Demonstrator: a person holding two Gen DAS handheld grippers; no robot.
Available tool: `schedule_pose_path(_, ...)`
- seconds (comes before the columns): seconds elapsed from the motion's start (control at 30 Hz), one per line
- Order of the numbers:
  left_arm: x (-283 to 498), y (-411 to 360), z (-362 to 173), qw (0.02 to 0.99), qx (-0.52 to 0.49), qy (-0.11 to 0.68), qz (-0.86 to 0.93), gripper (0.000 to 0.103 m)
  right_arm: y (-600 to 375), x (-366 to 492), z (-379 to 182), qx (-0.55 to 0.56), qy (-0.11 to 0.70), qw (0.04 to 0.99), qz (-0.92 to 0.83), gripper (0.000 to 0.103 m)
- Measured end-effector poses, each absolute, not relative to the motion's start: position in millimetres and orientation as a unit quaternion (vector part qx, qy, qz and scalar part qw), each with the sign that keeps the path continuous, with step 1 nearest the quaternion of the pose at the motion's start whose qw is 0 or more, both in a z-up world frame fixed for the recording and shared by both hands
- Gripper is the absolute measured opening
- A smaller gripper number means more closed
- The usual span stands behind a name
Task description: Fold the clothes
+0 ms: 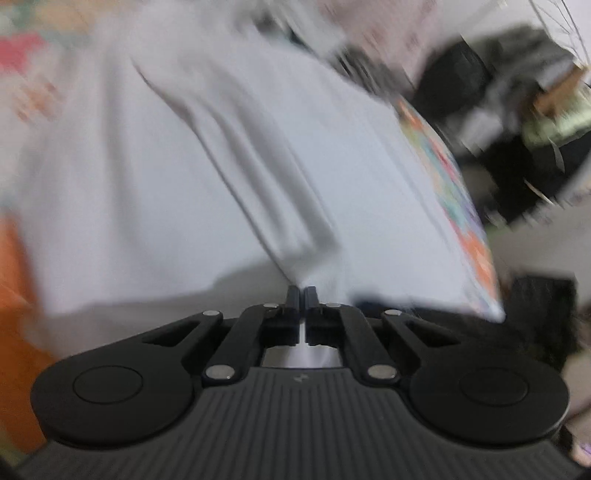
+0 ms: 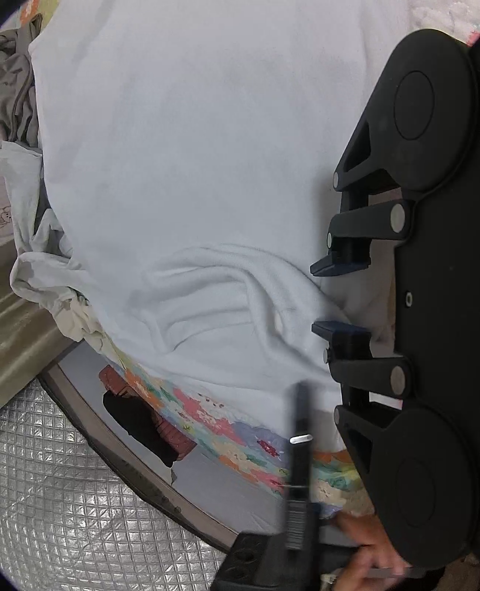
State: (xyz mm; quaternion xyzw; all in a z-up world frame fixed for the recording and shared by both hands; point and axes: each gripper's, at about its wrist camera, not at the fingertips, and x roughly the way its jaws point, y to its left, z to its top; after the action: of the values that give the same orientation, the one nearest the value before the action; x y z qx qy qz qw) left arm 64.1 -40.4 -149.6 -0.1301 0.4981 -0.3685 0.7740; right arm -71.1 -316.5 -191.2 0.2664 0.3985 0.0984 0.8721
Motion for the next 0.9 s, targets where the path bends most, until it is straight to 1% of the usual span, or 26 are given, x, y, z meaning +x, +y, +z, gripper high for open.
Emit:
schedule_pose_path(0.07,70.5,-29.0,-145.5,0.788,-0.138,0.487,-0.351,0.002,-317.2,-71.4,-193.3,0.272,0.4,0.87,0.1,0.033)
schedule_pose_path(0.13,74.4,-20.1,-148.5,0.781,-0.162,0.494,-0.345,0.002,-317.2,-70.8,-194.5,0.28,0.397,0.868,0.102,0.037)
schedule_pose_path(0.23,73.1,-18.7,-150.6,0.796,-0.152,0.488,-0.324,0.002,-316.7,-69.6,-195.0,0.285,0.396,0.866,0.11,0.039)
schedule_pose_path(0.37,73.8,-13.9,-136.0,0.82,-0.156,0.444,-0.326,0.002,-312.0,-68.9,-193.8,0.292,0.39,0.862,0.137,0.041)
schedule_pose_path(0.43,75.7,-11.6,-127.2,0.835,-0.156,0.418,-0.323,0.002,-309.0,-68.4,-192.5,0.297,0.384,0.86,0.157,0.044)
schedule_pose_path(0.57,82.5,-10.5,-115.7,0.859,-0.139,0.379,-0.314,0.002,-296.1,-65.3,-190.1,0.247,0.398,0.865,0.181,0.047)
schedule_pose_path(0.63,89.1,-9.9,-118.6,0.86,-0.139,0.383,-0.306,0.002,-288.9,-64.2,-192.3,0.212,0.418,0.863,0.189,0.047)
schedule_pose_path(0.73,103.9,-11.8,-132.0,0.86,-0.146,0.399,-0.282,0.002,-284.8,-64.4,-196.2,0.195,0.422,0.865,0.187,0.047)
schedule_pose_path(0.8,112.1,-13.2,-136.8,0.866,-0.145,0.394,-0.272,0.002,-283.7,-59.7,-196.3,0.193,0.42,0.867,0.187,0.047)
schedule_pose_path(0.9,118.9,-17.5,-129.5,0.886,-0.119,0.356,-0.272,0.002,-281.8,-51.2,-193.2,0.178,0.407,0.877,0.185,0.047)
